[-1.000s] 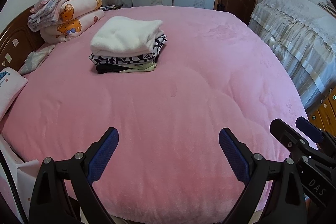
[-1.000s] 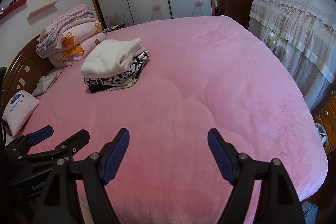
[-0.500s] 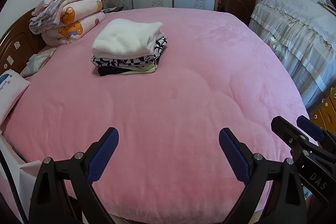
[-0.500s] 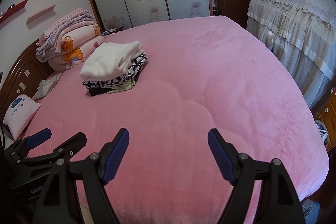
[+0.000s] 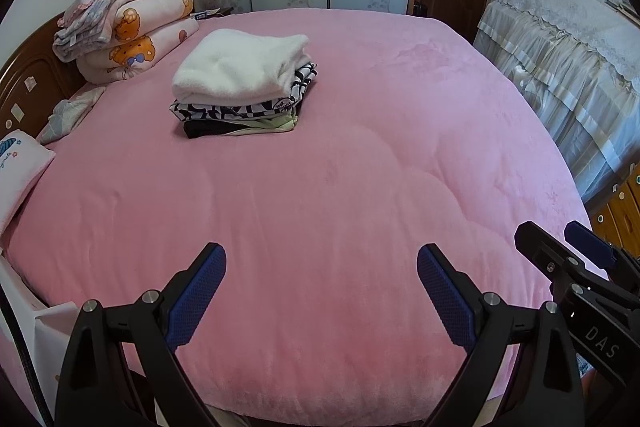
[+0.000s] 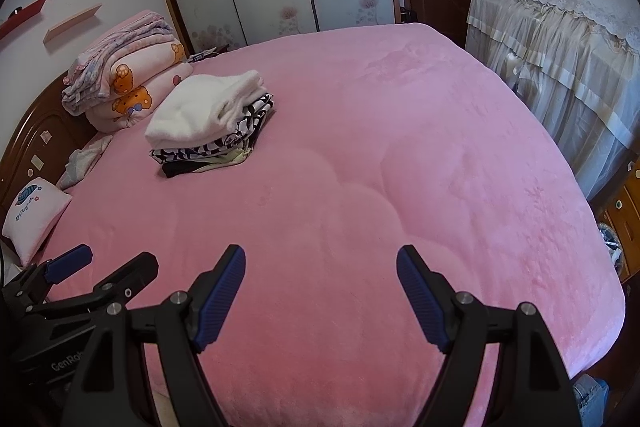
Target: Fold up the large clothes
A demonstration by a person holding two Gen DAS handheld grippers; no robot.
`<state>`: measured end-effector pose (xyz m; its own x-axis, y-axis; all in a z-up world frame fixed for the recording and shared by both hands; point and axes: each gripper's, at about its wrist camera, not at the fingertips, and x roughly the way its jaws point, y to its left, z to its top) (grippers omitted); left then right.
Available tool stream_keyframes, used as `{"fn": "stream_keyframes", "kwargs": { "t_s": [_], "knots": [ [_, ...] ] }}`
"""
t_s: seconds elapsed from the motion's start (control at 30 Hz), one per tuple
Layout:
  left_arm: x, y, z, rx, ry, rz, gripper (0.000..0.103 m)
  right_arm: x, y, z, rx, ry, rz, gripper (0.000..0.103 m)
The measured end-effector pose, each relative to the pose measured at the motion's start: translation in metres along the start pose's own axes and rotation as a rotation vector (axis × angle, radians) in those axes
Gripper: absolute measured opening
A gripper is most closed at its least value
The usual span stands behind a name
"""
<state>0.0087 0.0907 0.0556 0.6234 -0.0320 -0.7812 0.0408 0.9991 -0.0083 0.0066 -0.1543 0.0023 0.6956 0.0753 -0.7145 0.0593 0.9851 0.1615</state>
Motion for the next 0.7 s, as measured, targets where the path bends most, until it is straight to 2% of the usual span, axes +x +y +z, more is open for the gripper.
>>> {"fn": "stream_keyframes", "kwargs": {
  "t_s": [0.23, 0.7],
  "knots": [
    [0.003, 0.002, -0.001, -0.004, 0.009, 0.000, 0.096, 0.004, -0.001, -0.001, 0.004, 0.006, -0.005, 0.083],
    [0.008, 0.001, -0.003, -0.002, 0.027, 0.002, 0.096, 0.011, -0.007, -0.006, 0.012, 0.022, -0.007, 0.083]
  ]
}}
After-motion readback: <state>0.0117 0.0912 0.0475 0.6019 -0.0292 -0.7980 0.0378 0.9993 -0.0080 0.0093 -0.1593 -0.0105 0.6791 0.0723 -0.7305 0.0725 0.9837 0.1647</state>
